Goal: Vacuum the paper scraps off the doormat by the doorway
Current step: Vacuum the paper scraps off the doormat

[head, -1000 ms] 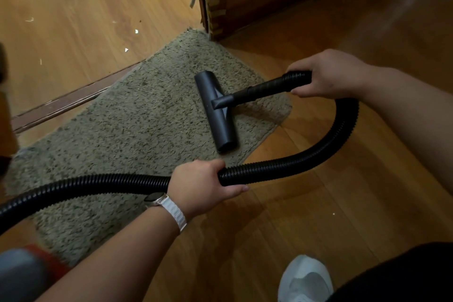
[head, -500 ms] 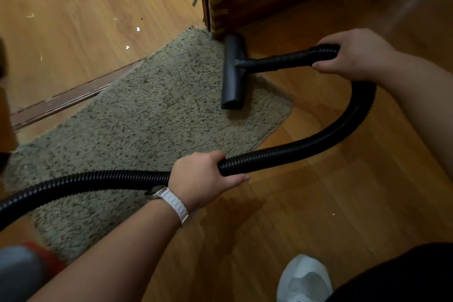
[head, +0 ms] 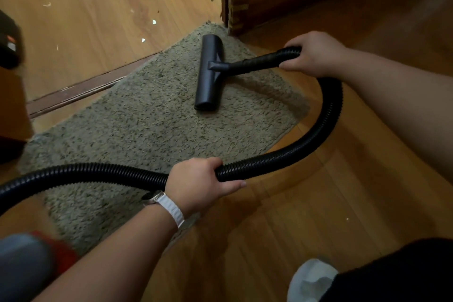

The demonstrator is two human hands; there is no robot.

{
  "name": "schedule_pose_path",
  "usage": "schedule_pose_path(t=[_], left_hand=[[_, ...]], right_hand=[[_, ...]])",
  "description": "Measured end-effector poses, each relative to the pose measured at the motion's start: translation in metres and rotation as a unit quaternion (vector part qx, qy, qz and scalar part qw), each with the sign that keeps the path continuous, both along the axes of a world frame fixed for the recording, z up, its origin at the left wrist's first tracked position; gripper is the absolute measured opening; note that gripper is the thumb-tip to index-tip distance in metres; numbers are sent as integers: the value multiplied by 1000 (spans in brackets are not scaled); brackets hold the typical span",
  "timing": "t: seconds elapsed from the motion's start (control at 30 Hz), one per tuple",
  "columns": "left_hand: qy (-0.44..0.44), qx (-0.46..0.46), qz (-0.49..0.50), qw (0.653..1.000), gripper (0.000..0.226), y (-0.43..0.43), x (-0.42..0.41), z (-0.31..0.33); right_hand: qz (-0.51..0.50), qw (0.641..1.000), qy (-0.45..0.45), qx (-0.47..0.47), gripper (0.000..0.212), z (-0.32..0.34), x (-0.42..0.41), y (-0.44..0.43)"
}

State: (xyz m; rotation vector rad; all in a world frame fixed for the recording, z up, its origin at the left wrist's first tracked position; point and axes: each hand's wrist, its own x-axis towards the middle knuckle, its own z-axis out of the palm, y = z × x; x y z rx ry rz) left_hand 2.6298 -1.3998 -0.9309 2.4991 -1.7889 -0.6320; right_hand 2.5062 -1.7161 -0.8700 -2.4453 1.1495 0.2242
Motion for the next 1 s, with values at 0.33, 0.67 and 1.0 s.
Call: schedule_pose_path(t=[0.33, 0.67, 1.0], left_hand=[[-29, 17, 26, 999, 67, 36, 52, -7], [-39, -2, -42, 998, 72, 51, 69, -37], [-71, 107, -75, 989, 64, 39, 68, -43]], right_hand=[[84, 996, -19, 36, 29, -7, 84, 38], [104, 990, 21, 96, 25, -25, 45, 63], [72, 987, 35, 138, 44, -78, 13, 64]])
